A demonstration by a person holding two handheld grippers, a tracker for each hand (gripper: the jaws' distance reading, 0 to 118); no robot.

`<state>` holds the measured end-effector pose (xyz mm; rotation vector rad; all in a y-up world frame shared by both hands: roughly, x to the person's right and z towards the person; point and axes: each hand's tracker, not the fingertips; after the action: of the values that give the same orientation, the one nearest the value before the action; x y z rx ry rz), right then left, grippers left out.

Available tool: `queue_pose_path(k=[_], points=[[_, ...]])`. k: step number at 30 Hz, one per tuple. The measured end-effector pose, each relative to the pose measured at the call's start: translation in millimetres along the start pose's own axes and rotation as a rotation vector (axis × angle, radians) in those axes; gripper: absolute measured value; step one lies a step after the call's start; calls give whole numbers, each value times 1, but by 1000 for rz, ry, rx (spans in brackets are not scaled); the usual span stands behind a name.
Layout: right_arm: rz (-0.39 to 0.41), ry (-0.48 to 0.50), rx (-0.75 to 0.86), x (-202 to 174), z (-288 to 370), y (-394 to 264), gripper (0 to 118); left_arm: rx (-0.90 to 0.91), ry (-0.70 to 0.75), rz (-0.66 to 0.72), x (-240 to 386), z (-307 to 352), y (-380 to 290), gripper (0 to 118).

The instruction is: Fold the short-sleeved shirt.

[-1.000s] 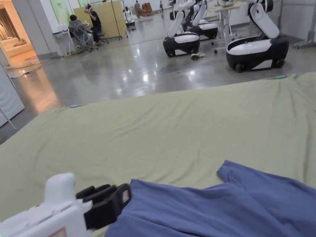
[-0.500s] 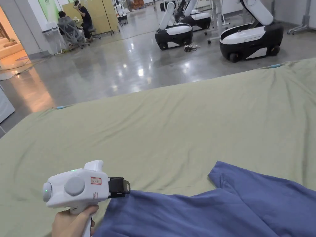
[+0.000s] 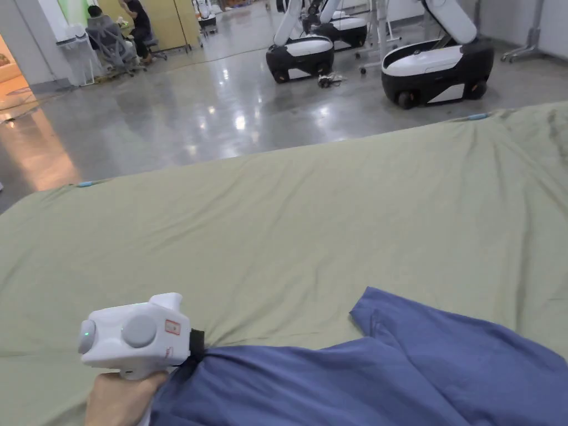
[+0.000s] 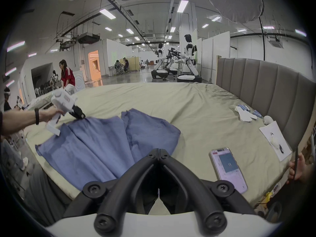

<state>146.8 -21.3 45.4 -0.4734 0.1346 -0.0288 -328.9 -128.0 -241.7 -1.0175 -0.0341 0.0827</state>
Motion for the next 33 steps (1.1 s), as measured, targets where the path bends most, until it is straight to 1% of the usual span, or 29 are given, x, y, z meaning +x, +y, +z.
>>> queue_pose_path(k=[2,3,4,5,6,7,8,9,11,13,14,15,16,17,18,19,20,21,22,23,24,25,26,27,30,32,33], points=[[-50,74,-18,11,-20,23,0,-6,5,-13,1,-2,2,7],[-80,92,-60,18,-41,39,6,-8,6,-15,1,-2,2,7],[-101,106,-108,23,-63,52,23,-13,6,-16,1,-1,3,7],[-109,126,-162,28,-87,62,61,-20,5,-16,1,-3,6,7],[-106,148,-252,33,-122,71,94,-26,6,-18,-1,-3,8,7],[-103,164,-300,38,-151,77,107,-35,4,-16,-1,-3,9,7],[-93,175,-312,42,-175,79,105,-41,5,-15,-1,-3,10,7],[-99,157,-310,48,-197,81,101,-45,7,-15,5,1,8,7],[-145,61,-400,60,-246,83,101,-46,18,-22,9,3,5,7],[-148,53,-468,67,-283,78,97,-38,27,-36,9,1,5,6],[-144,52,-504,67,-295,76,92,-36,28,-41,9,0,5,7],[-128,34,-549,65,-306,72,82,-34,28,-43,9,1,4,7],[-116,18,-580,63,-314,66,66,-31,27,-43,8,2,4,7],[-74,-15,-624,57,-318,61,63,-29,24,-41,6,0,6,7],[15,-40,-594,48,-315,60,61,-29,19,-27,4,-1,7,6],[56,-41,-574,41,-309,63,51,-28,14,-19,3,-1,7,6],[65,-34,-574,36,-304,62,25,-26,11,-13,2,-1,7,6],[59,-25,-577,32,-301,63,5,-22,7,-7,1,-2,7,6],[73,-26,-574,27,-299,62,4,-17,3,-3,0,-2,6,6],[109,-63,-576,24,-298,60,4,-2,0,-4,-1,1,4,6],[108,-53,-570,21,-293,60,3,34,0,-16,1,7,-1,6],[93,-60,-558,22,-284,62,3,115,22,-96,5,21,-7,5],[67,-66,-518,24,-270,68,3,170,35,-131,7,38,-13,5],[61,-54,-456,24,-252,76,3,235,10,-147,6,59,-19,5],[20,-38,-338,24,-192,100,3,348,-70,-118,-10,134,-28,5],[-32,-19,-252,18,-147,119,3,463,-128,-61,-21,183,-39,5],[-44,-16,-207,17,-128,128,3,500,-145,-23,-26,207,-43,5]])
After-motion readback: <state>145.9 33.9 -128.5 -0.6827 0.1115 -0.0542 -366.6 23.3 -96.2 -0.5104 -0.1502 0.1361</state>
